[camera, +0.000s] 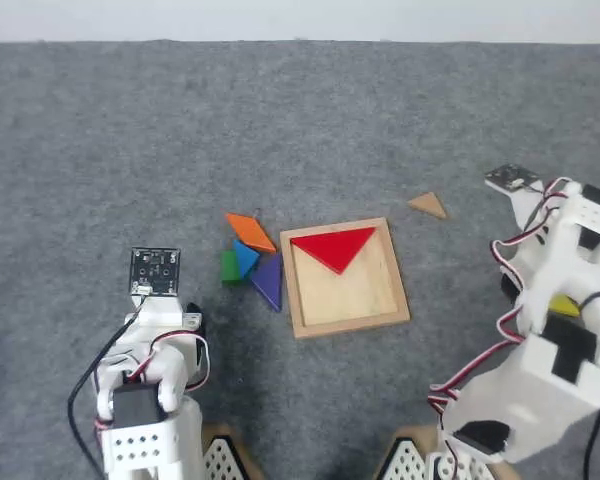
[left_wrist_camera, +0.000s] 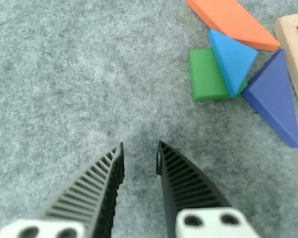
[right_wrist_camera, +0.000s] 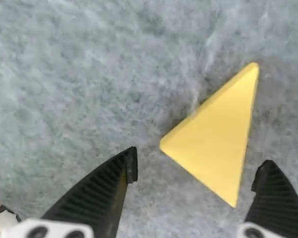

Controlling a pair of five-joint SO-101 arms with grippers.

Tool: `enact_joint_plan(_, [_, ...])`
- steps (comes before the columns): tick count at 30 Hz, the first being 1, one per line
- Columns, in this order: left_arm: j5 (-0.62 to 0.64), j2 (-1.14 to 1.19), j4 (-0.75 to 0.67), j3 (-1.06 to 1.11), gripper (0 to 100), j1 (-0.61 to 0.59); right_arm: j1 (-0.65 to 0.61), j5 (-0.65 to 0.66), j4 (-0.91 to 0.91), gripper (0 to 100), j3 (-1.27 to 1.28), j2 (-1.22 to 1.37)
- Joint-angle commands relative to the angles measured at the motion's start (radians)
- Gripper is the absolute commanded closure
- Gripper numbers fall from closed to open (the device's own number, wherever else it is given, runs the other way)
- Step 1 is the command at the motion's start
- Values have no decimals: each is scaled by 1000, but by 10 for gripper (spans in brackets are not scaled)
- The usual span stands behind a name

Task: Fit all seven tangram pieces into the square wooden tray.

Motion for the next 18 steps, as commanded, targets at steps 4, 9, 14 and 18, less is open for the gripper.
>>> enact_joint_plan(4, [11,-23,6,-12,900,-2,30,-8,-71,641,-20,30])
enact_joint_plan(9, [11,-23,6,-12,900,-2,31,-2,-65,641,-18,33])
enact_joint_plan(14, [11,-23,6,-12,900,-2,31,28,-62,641,-14,35])
enact_joint_plan(18, [11,-23,6,-12,900,-2,31,28,-56,641,-14,36])
